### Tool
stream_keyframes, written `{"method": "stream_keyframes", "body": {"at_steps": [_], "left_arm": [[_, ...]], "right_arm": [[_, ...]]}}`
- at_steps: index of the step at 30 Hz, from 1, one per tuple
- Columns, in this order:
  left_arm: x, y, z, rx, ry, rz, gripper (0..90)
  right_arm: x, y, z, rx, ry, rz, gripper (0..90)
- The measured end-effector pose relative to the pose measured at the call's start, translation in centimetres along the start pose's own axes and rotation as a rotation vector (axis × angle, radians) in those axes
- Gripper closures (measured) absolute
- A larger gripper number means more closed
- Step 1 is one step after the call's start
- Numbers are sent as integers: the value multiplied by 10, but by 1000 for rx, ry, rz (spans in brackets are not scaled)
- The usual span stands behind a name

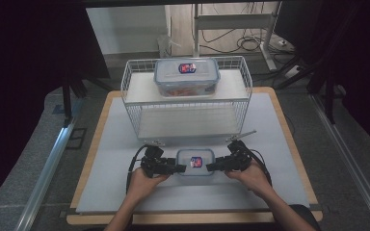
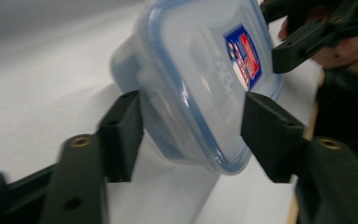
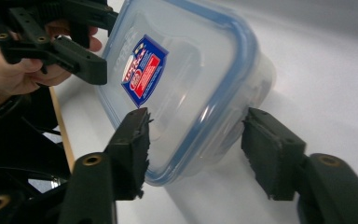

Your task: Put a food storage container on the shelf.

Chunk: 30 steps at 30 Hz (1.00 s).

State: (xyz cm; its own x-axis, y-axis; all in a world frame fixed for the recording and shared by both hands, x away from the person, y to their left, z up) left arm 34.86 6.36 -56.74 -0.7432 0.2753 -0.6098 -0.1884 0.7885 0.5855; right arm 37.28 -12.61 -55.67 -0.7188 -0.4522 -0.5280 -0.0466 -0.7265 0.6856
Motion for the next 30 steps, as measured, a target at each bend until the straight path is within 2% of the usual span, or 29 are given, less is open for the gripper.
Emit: {"method": "stream_keyframes", "body": {"at_steps": [1,2,4,7,11,16,21,25,27,30], "left_arm": [[1,3,0,24,19,-14,460],[2,4,0,33,20,-17,490],[4,5,-1,27,13,-19,501],[4,5,-3,19,9,-23,502],[6,6,-3,34,39,-48,522],[6,6,-4,32,61,-60,528],[5,7,-4,39,84,-65,535],[3,8,-4,33,90,-67,537],[0,10,-4,33,83,-73,536],[-6,17,-6,29,64,-94,538]], "right_arm": [[1,2,0,-5,-1,-5,475],[1,4,1,-21,-9,-17,498],[2,5,1,-39,-17,-28,510],[2,5,1,-36,-16,-31,516],[4,6,2,-55,-38,-45,538],[5,8,2,-82,-66,-61,552],[6,8,2,-88,-84,-74,557],[4,8,3,-73,-68,-90,558],[2,10,5,-59,-56,-96,558],[-3,14,8,-67,-52,-118,560]]}}
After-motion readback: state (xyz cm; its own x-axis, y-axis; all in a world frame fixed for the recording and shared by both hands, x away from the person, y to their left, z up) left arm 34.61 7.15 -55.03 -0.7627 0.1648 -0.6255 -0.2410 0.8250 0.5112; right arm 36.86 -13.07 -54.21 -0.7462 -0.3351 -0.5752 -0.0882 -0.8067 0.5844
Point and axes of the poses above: each handheld gripper's, and its own axes: y roughly backward along the jaws, x roughly out of its underside, z roughly to its left, the point moved 8 cm from there along -y, roughly forward along the jaws, and after that the axes turned 4 degrees about z, right-handed, at the moved point
